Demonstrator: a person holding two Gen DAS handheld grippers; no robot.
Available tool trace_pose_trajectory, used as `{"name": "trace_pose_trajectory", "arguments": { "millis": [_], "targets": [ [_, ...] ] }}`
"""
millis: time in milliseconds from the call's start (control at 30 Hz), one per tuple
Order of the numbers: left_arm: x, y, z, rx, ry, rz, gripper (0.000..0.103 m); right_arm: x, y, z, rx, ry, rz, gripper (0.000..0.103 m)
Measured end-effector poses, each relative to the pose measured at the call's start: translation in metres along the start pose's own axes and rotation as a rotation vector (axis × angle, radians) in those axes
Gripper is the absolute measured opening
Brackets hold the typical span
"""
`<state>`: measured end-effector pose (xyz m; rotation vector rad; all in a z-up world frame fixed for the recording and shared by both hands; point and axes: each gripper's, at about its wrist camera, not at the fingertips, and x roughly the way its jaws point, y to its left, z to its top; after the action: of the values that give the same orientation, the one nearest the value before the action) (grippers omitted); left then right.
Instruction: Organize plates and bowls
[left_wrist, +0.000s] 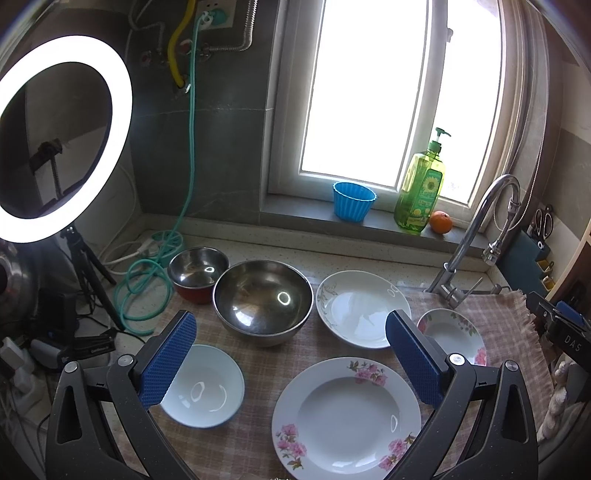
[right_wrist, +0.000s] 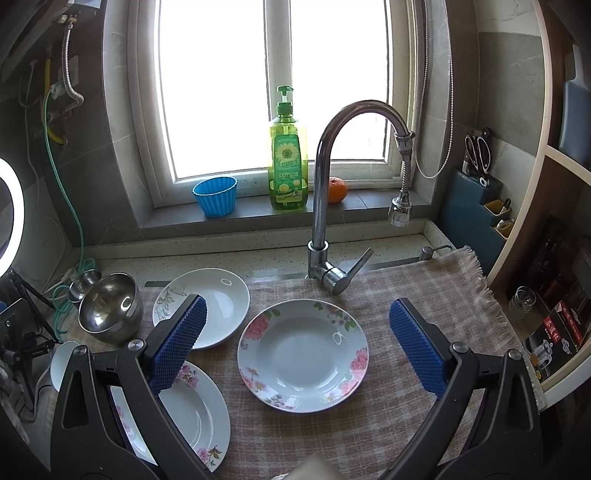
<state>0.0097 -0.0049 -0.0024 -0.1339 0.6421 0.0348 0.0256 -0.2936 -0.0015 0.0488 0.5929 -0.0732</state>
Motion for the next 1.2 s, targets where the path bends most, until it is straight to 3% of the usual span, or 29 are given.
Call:
{"name": "trace_pose_trajectory", "arguments": {
  "millis": [500, 767, 933, 1000, 1133, 1200],
  "targets": [
    [0.011, 0.008, -0.005, -0.023, 0.051, -0.025, 0.102, 0.007, 0.001, -0.008, -0.005, 0.019, 0.008, 0.101],
    [0.021, 0.026, -0.024, -0.062, 0.141, -0.029, 0.101, 0.029, -0.010, -0.028, 0.004, 0.131, 0.077, 0.100],
    [0.029, 0.036, -0.038, -0.094, 0.215, -0.048, 0.091, 0.040, -0.012, -0.039, 0.009, 0.214, 0.140, 0.086],
    [0.031, 0.039, -0.045, -0.101, 0.244, -0.063, 0.080, 0.042, -0.013, -0.046, 0.005, 0.241, 0.168, 0.080],
    [0.035, 0.041, -0.058, -0.117, 0.296, -0.095, 0.069, 0.052, -0.011, -0.059, -0.003, 0.328, 0.237, 0.063],
    [0.038, 0.040, -0.065, -0.119, 0.326, -0.118, 0.058, 0.058, -0.009, -0.070, 0.006, 0.382, 0.282, 0.059]
  ]
}}
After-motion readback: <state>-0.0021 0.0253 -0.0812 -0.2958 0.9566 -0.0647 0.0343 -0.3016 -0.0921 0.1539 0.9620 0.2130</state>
